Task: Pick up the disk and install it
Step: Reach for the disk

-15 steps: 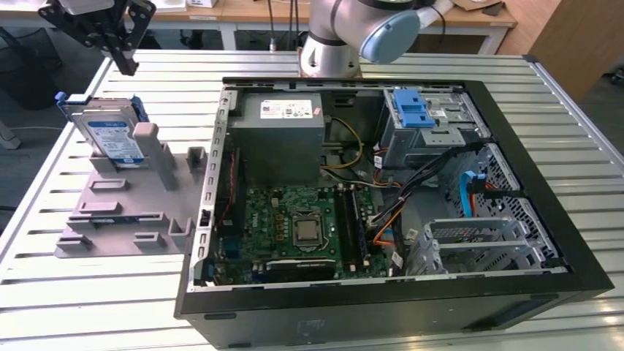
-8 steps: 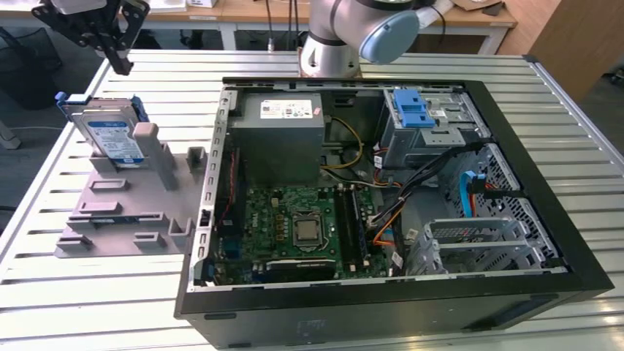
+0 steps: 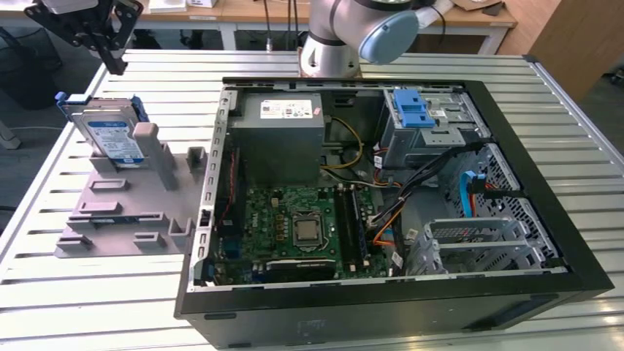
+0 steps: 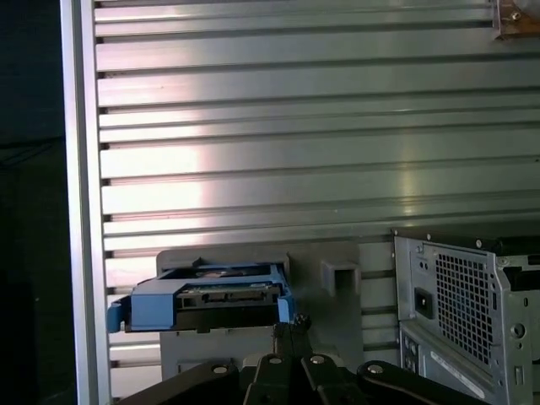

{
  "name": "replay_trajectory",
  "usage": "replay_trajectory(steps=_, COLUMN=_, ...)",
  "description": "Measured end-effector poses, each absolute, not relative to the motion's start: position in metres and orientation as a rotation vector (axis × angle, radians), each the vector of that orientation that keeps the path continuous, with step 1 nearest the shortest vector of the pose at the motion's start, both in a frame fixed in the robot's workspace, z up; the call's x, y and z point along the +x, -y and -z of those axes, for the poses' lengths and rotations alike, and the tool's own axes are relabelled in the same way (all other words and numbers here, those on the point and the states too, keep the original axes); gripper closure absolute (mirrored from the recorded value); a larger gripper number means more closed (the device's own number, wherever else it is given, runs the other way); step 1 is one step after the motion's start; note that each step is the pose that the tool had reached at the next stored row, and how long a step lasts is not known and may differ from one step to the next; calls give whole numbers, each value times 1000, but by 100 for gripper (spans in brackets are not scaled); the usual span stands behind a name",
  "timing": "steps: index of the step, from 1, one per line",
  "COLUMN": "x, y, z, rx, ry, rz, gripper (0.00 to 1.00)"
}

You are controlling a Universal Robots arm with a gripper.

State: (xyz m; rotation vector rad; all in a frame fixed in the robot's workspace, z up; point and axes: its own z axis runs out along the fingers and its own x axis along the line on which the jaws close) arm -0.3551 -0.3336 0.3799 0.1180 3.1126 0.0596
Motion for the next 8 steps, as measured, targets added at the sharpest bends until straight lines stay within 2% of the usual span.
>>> replay_trajectory(steps=8, x=-361, y=332, z=-380, rx=117, ry=-3112, rz=-27, gripper=89)
